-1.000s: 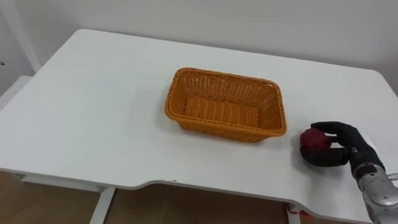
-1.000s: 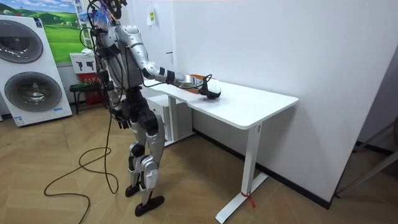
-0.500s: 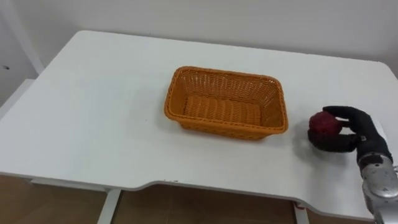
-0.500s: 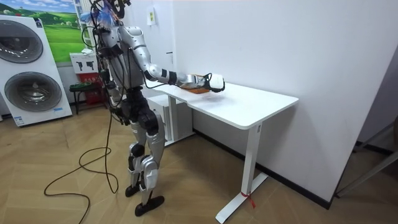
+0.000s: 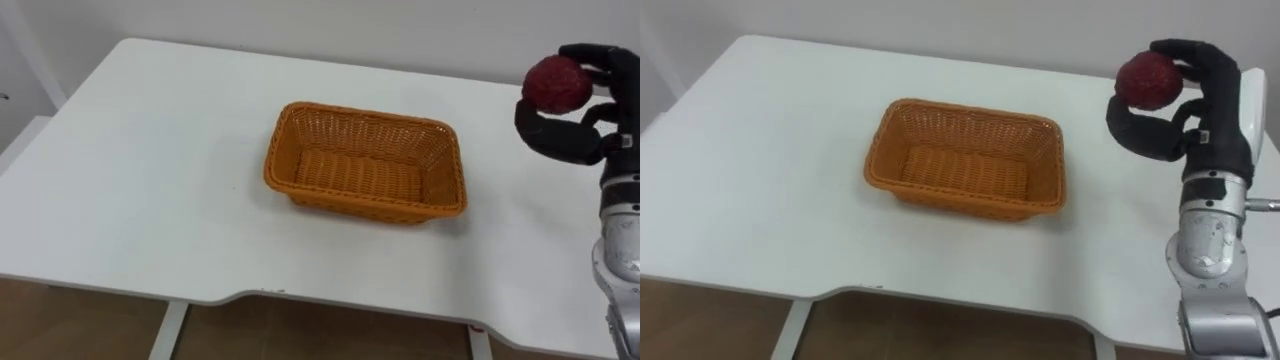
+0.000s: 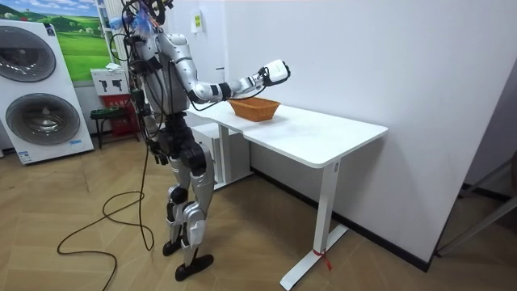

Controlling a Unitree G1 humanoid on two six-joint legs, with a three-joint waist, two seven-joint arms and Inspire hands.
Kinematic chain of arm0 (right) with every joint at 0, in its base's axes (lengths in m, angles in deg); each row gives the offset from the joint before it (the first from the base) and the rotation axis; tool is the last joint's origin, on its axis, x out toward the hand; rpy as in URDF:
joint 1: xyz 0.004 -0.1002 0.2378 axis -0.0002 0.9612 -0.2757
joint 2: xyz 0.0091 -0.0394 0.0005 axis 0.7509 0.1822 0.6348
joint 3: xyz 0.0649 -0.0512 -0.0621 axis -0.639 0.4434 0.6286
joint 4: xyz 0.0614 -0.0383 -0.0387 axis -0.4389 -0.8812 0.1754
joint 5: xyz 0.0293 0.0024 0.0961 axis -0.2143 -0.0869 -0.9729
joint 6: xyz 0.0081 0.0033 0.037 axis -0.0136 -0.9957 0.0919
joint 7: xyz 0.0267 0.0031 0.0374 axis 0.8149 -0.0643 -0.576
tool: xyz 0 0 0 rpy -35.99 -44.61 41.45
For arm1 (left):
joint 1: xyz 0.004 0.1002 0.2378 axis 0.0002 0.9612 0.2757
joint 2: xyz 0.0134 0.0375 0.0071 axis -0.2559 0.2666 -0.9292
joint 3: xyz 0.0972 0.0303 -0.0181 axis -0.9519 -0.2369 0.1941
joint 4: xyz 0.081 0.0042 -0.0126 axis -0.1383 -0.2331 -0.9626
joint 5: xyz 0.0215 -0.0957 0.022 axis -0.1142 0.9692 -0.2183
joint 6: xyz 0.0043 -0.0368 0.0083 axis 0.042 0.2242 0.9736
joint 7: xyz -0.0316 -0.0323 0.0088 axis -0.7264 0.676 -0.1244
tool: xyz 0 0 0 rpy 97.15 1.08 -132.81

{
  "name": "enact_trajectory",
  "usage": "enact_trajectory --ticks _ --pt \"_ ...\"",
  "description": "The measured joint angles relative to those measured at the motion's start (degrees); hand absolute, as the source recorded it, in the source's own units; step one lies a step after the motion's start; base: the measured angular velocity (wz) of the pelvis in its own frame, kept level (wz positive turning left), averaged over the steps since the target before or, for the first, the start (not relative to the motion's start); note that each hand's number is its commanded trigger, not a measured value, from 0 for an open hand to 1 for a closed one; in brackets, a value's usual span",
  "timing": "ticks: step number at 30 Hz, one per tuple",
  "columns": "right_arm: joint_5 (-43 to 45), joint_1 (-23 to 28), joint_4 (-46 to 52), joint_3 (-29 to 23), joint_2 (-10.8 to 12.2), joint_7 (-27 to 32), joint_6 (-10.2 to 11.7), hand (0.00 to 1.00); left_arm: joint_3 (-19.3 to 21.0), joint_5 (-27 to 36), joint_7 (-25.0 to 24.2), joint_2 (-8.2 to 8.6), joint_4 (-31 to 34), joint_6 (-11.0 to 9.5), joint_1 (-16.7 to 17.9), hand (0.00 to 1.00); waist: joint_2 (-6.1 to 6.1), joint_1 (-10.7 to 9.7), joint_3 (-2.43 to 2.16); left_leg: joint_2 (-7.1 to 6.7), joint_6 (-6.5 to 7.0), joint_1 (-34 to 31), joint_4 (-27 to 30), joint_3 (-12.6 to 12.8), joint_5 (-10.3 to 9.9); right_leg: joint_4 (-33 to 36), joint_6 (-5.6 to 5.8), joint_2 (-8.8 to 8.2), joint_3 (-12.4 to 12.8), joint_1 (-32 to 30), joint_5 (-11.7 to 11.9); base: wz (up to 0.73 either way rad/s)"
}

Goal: Pick and place apple

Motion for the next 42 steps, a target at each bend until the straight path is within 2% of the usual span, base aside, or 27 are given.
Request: enact_trajectory --ticks 6,10,13,20,22,23,24,34,42 --pt "3.38 0.0 0.69 1.58 -0.11 -1.63 0.0 1.0 -0.23 0.16 -0.06 0.0 -0.36 -0.65 -0.57 0.0 1.06 0.11 -0.39 0.18 -0.01 -0.24 0.04 0.14 -0.01 0.8 0.0 0.1 0.19 -0.68 0.01 -0.02" --pt "3.64 0.0 1.26 4.39 -0.12 -3.45 0.0 1.0 -2.48 0.52 -0.02 0.12 -1.87 -1.4 -1.39 0.0 0.95 0.21 -0.33 0.16 -0.06 0.14 0.05 0.13 0.03 0.76 -0.04 0.13 0.3 -0.75 0.03 0.0" --pt "3.64 0.0 2.8 5.68 -0.12 -4.22 0.0 1.0 -2.48 0.52 -0.01 0.17 -2.91 -2.1 -1.72 0.0 0.88 0.23 -0.34 0.23 -0.06 0.16 0.05 0.05 0.03 0.74 -0.04 0.09 0.28 -0.83 0.03 0.0" --pt "5.6 0.0 4.54 7.3 -0.12 -5.26 0.07 1.0 -2.71 0.51 -0.01 0.16 -3.95 -2.18 -1.86 0.0 0.63 0.3 -0.17 0.15 -0.06 -0.12 0.14 -0.22 0.03 0.74 -0.05 0.1 0.17 -0.81 0.04 0.0" --pt "6.02 -0.01 4.66 7.87 -0.12 -5.28 0.56 1.0 -4.13 0.55 -0.05 0.04 -4.08 -2.18 -1.83 0.0 0.63 0.48 -0.17 0.14 -0.06 -0.23 0.2 -0.22 0.03 0.73 -0.06 0.12 0.17 -0.81 0.05 0.0" --pt "6.02 0.0 4.66 8.19 -0.12 -5.31 0.56 0.57 -4.37 0.56 -0.06 0.03 -4.1 -2.18 -1.83 0.0 0.63 0.51 -0.17 0.14 -0.06 -0.18 0.21 -0.22 0.03 0.73 -0.07 0.12 0.19 -0.8 0.05 0.0" --pt "6.04 0.0 4.66 8.73 -0.12 -5.76 0.57 0.0 -4.76 0.56 -0.12 0.04 -4.13 -2.18 -1.85 0.0 0.64 0.51 -0.16 0.14 -0.06 -0.06 0.2 -0.22 0.03 0.7 -0.07 0.12 0.19 -0.81 0.05 0.0" --pt "5.92 0.0 4.67 9.06 -0.12 -6.44 0.72 0.0 -4.72 0.54 -1.31 -0.11 -4.11 -2.23 -2.19 0.0 0.44 1.71 -0.09 0.13 -0.06 0.19 0.1 -0.34 0.03 0.67 -0.07 0.13 0.16 -0.11 0.05 0.0" --pt "5.86 0.03 4.66 10.47 -0.12 -6.23 1.04 0.0 -4.74 0.56 -1.19 -0.15 -4.11 -2.21 -2.32 0.0 -0.01 1.6 -0.17 0.14 -0.06 0.15 0.1 -0.36 0.03 0.69 -0.07 0.14 0.13 -0.04 0.05 0.0"
